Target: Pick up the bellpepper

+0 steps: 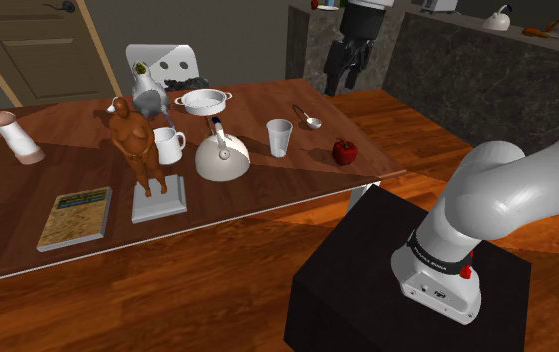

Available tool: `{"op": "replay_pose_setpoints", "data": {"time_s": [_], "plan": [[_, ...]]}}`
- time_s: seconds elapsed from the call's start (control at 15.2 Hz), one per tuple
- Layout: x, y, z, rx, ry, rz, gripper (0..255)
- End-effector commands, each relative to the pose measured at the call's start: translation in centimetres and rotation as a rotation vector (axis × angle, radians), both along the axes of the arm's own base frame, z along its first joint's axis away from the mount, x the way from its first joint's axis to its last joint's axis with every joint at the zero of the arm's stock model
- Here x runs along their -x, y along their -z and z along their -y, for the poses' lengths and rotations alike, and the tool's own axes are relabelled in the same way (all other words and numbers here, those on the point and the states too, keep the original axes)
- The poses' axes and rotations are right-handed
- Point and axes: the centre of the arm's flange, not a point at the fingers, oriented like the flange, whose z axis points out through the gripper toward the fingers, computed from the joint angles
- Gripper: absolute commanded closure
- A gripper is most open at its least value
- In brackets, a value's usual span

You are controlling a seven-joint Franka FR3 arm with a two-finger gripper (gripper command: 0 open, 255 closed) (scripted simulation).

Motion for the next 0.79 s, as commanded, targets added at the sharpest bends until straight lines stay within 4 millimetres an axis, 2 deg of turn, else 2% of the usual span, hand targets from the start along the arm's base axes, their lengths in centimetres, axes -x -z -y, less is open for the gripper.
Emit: {"op": "replay_pose_setpoints", "data": {"time_s": [0.0,0.73], "plan": [[0.0,0.0,0.0,0.000,0.000,0.000,0],[-1.3,10.6,8.2,0.100,-0.051,0.009,0]]}}
